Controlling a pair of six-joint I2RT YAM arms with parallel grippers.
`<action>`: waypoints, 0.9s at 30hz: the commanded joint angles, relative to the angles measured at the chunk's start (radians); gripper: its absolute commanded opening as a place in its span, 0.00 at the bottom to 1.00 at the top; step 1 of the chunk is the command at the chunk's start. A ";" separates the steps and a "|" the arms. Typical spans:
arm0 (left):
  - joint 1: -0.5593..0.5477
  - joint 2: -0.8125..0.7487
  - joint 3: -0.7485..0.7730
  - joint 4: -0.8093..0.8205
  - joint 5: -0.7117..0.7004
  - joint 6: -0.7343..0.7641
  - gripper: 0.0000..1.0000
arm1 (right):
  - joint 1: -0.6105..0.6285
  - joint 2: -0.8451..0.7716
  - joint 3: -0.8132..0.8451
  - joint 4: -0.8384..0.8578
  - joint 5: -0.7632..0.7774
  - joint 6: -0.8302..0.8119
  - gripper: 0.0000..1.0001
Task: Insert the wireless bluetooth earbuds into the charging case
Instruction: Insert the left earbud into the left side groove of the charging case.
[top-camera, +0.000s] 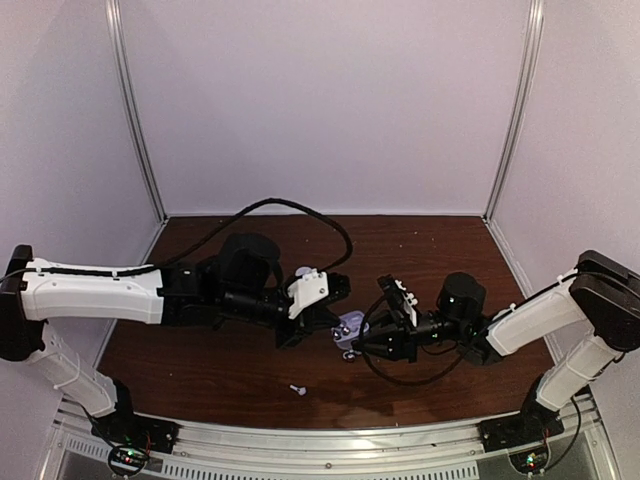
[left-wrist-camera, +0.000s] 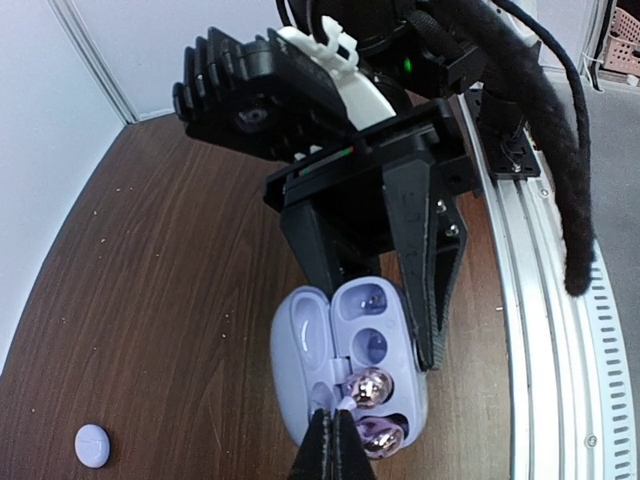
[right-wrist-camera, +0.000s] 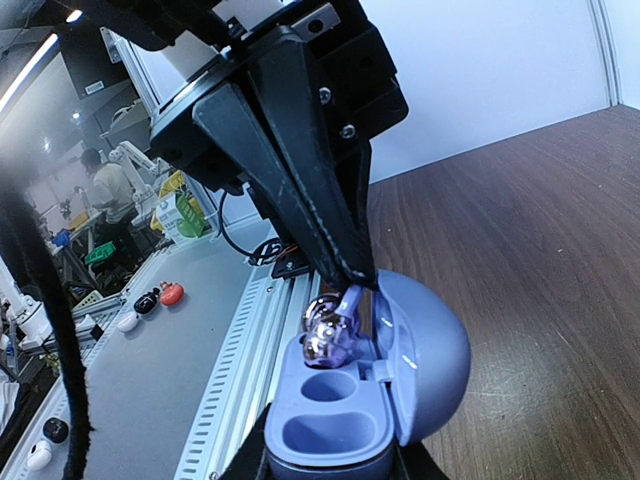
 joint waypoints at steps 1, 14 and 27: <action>-0.018 0.023 0.037 0.005 -0.042 0.035 0.00 | -0.005 0.005 0.016 0.052 -0.012 0.013 0.00; -0.076 0.030 0.033 -0.005 -0.139 0.097 0.00 | -0.005 0.032 0.009 0.145 -0.027 0.082 0.00; -0.157 0.069 0.052 -0.025 -0.351 0.138 0.00 | -0.009 0.069 -0.001 0.283 -0.019 0.191 0.00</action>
